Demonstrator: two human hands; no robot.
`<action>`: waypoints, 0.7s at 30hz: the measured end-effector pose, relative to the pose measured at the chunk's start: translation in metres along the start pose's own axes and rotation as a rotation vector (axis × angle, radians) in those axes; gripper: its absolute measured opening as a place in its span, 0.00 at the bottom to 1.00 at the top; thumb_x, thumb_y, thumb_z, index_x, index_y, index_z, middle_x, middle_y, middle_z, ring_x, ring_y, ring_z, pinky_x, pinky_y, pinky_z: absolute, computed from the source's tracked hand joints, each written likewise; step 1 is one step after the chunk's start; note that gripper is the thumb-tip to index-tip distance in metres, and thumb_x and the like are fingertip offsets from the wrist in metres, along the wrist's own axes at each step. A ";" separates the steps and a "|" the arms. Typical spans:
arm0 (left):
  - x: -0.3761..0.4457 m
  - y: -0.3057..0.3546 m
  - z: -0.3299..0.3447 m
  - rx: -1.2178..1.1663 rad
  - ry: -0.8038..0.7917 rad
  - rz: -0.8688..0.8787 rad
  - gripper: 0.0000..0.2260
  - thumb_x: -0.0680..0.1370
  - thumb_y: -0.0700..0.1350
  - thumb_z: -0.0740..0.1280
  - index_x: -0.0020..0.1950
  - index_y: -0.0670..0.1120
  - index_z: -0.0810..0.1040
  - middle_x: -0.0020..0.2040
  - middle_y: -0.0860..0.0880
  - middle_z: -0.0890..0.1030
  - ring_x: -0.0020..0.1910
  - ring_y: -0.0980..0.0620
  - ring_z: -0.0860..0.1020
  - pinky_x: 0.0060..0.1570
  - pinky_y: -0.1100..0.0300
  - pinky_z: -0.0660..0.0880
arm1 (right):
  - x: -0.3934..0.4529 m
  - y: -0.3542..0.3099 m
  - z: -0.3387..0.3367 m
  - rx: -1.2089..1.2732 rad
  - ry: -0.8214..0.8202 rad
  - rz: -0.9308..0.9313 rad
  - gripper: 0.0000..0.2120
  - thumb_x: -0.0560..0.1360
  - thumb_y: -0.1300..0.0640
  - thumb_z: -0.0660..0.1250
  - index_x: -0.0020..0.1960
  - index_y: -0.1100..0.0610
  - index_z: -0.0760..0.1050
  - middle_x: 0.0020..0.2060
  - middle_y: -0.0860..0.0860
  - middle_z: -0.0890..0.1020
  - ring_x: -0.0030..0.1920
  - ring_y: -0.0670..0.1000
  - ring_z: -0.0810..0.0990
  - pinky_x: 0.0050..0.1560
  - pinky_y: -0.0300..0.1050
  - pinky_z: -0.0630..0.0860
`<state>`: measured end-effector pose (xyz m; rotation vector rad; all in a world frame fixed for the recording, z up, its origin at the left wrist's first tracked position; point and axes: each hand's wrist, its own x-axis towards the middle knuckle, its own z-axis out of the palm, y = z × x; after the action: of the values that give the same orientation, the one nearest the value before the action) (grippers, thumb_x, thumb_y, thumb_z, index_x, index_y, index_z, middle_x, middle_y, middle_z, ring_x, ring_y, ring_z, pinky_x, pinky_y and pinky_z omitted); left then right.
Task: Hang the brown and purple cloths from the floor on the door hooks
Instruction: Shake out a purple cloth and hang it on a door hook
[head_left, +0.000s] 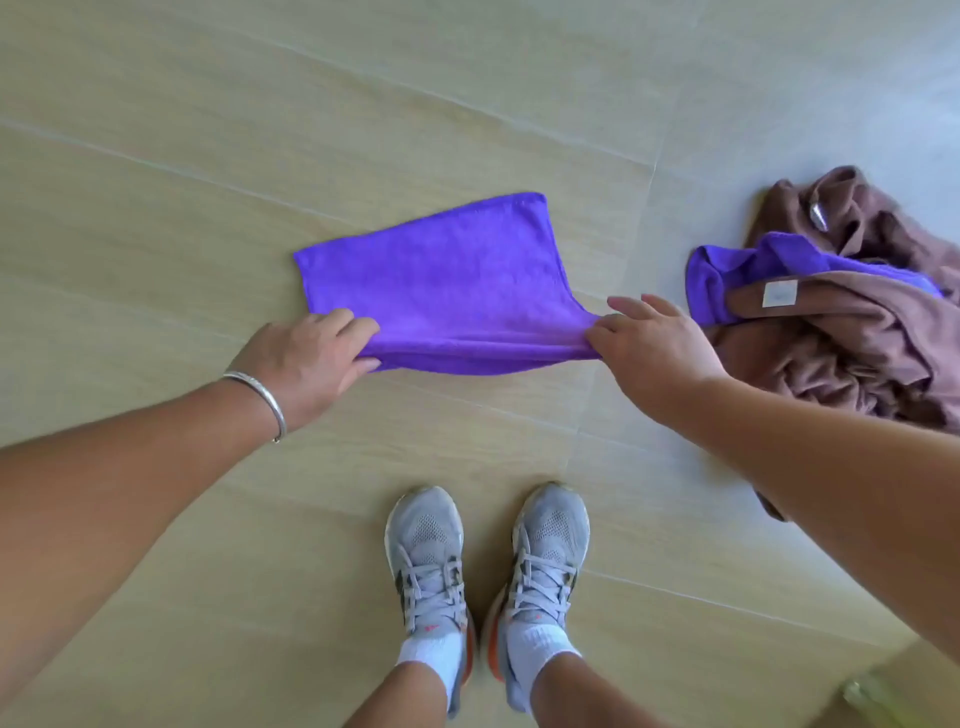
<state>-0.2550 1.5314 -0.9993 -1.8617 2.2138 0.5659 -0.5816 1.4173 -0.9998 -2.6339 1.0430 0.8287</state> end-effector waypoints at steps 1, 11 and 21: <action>-0.008 0.005 -0.017 -0.003 -0.023 -0.013 0.15 0.71 0.45 0.75 0.54 0.40 0.79 0.41 0.40 0.79 0.37 0.39 0.80 0.29 0.50 0.73 | -0.011 0.001 -0.016 -0.001 -0.013 0.004 0.16 0.78 0.62 0.54 0.61 0.51 0.73 0.63 0.46 0.77 0.74 0.51 0.61 0.71 0.48 0.55; -0.050 0.028 -0.229 0.086 -0.290 -0.217 0.11 0.80 0.55 0.57 0.54 0.52 0.75 0.50 0.51 0.82 0.51 0.46 0.79 0.41 0.58 0.70 | -0.120 0.031 -0.198 0.156 0.054 0.104 0.12 0.81 0.51 0.54 0.61 0.47 0.72 0.60 0.42 0.77 0.71 0.46 0.64 0.70 0.44 0.56; -0.125 0.086 -0.504 -0.043 -0.275 -0.289 0.08 0.78 0.44 0.58 0.46 0.51 0.76 0.39 0.49 0.77 0.38 0.45 0.74 0.35 0.59 0.65 | -0.266 0.048 -0.411 0.392 0.324 0.198 0.16 0.78 0.58 0.61 0.65 0.55 0.74 0.65 0.50 0.76 0.69 0.53 0.69 0.69 0.50 0.62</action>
<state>-0.2669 1.4503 -0.4791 -1.9431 1.7361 0.7644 -0.5958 1.3845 -0.5090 -2.3948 1.3992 0.1934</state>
